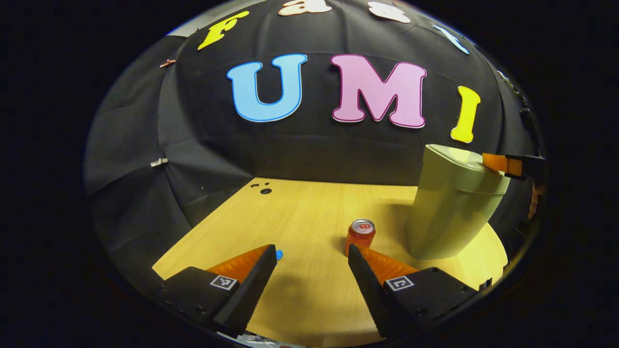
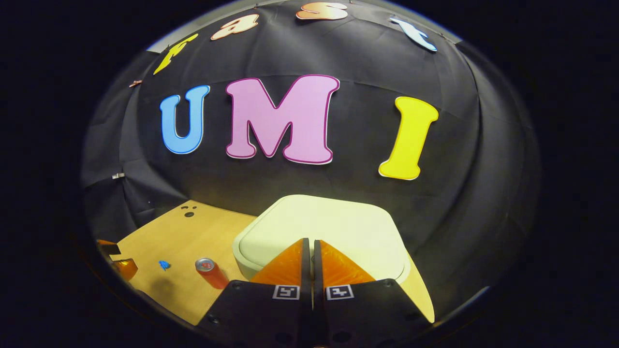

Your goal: Press the lid of the desktop garbage bin to open it, pick up the crumpled paper on the desktop and throw it into the bin, then pick up the pop can on the desktop and drop it into the bin, and finally close the garbage bin lid.

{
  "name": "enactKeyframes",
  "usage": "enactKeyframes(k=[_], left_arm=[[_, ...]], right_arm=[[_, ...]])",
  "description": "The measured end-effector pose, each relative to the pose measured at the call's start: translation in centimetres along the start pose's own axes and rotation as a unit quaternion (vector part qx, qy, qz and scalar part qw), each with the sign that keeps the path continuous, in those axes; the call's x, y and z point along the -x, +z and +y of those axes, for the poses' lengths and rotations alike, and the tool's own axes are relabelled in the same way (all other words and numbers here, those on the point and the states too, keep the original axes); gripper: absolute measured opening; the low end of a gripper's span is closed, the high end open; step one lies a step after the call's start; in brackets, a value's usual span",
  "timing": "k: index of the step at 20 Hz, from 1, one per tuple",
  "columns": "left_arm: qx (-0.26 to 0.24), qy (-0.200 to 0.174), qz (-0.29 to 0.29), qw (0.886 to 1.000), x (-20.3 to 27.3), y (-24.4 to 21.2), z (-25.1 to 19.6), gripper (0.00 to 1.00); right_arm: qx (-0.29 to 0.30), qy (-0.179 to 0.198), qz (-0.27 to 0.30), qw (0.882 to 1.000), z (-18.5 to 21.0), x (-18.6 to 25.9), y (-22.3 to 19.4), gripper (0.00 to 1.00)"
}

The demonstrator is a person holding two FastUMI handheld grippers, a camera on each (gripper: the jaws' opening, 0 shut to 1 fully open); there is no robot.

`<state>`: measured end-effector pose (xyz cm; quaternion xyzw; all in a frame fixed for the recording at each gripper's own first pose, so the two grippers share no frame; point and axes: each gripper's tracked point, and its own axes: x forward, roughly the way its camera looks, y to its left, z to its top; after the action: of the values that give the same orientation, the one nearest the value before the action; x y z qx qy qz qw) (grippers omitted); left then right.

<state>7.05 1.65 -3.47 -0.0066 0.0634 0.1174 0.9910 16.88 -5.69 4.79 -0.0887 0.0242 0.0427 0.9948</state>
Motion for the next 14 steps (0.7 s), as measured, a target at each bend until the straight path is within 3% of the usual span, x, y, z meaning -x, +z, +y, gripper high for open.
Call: enactKeyframes(k=[10,14], left_arm=[[0.007,-0.035,-0.024,0.999,1.5,-0.2,4.9,0.95],[-0.005,-0.02,-0.06,0.998,1.0,0.0,9.6,0.95]], right_arm=[[0.004,-0.055,-0.011,0.998,0.8,1.9,2.8,0.05],[-0.003,-0.065,-0.038,0.997,2.3,4.2,4.5,0.05]])
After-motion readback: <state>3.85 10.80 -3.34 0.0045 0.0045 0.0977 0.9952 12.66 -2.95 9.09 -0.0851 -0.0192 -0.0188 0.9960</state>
